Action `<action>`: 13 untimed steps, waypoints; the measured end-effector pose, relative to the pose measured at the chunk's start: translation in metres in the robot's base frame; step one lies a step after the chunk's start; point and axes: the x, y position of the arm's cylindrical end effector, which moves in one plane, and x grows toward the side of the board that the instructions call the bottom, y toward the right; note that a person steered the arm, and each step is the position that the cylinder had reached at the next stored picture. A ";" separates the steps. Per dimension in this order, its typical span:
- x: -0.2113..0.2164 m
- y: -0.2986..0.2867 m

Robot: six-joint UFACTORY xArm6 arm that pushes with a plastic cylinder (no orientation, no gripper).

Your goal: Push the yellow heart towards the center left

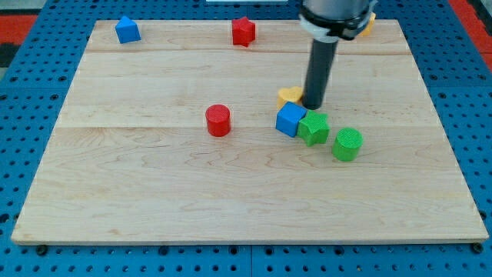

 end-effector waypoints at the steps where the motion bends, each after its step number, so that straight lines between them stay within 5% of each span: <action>1: 0.000 -0.062; 7: -0.077 -0.157; 13: -0.055 -0.255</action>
